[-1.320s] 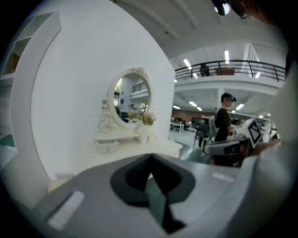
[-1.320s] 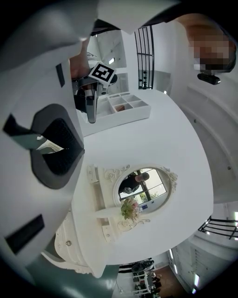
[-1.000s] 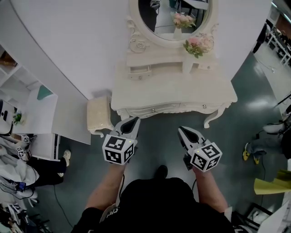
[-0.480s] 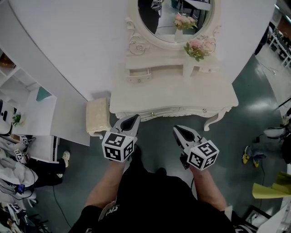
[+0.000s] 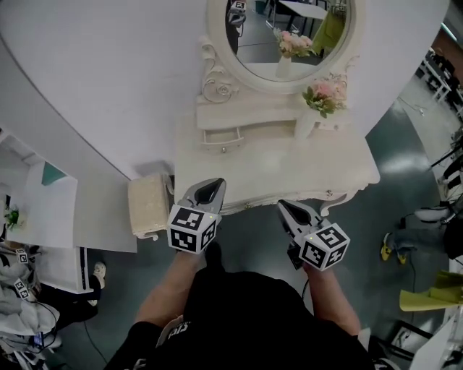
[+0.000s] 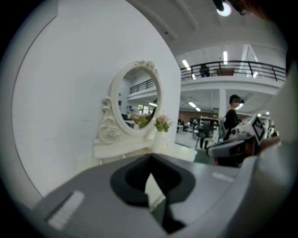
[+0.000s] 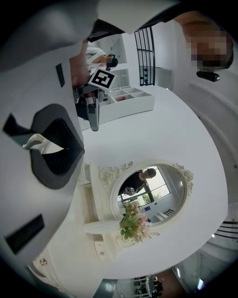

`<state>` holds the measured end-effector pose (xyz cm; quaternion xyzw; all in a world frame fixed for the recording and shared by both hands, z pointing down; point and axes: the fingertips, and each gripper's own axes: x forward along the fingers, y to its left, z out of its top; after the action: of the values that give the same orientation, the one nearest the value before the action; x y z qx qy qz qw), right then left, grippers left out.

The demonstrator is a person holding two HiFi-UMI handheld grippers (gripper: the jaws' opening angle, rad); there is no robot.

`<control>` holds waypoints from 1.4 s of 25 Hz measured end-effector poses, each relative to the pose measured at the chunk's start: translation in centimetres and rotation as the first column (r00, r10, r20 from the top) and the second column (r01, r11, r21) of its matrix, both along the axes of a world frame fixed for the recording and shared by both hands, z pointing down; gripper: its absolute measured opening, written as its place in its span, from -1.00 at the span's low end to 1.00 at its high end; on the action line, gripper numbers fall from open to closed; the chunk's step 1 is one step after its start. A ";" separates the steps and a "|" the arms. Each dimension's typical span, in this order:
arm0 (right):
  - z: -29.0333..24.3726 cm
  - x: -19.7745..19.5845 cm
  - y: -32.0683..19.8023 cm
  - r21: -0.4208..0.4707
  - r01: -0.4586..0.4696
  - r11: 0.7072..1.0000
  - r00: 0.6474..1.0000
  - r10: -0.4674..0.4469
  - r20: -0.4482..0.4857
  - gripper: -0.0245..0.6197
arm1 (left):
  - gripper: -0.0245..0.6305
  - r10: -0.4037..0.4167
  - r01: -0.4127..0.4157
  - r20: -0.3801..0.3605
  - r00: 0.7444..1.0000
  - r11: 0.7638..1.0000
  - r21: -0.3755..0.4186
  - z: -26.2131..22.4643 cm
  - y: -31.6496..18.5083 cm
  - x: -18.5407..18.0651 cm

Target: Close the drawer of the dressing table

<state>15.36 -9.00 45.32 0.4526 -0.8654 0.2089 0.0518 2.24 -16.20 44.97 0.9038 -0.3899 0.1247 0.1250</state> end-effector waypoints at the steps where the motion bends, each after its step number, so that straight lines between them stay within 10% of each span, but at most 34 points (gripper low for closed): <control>1: 0.0 -0.8 -1.1 -0.003 -0.005 1.000 1.000 0.004 -0.003 -0.94 | -0.90 0.008 -0.008 0.010 1.000 1.000 0.008 -0.1 -1.2 -0.8; 14: 1.2 -9.3 -12.0 -0.045 -0.082 0.996 0.996 0.080 -0.033 -0.94 | -0.90 0.133 -0.133 -0.013 0.991 0.990 -0.049 2.1 -10.7 -6.8; 35: 5.1 -5.6 -14.3 -0.107 0.016 0.994 1.000 -0.016 -0.001 -0.89 | -0.90 0.014 -0.015 -0.008 1.000 0.992 -0.125 4.9 -12.6 -1.6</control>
<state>9.80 -23.27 50.40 0.4425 -0.8564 0.2541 0.0785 0.62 -28.82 49.89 0.8974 -0.3743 0.1465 0.1821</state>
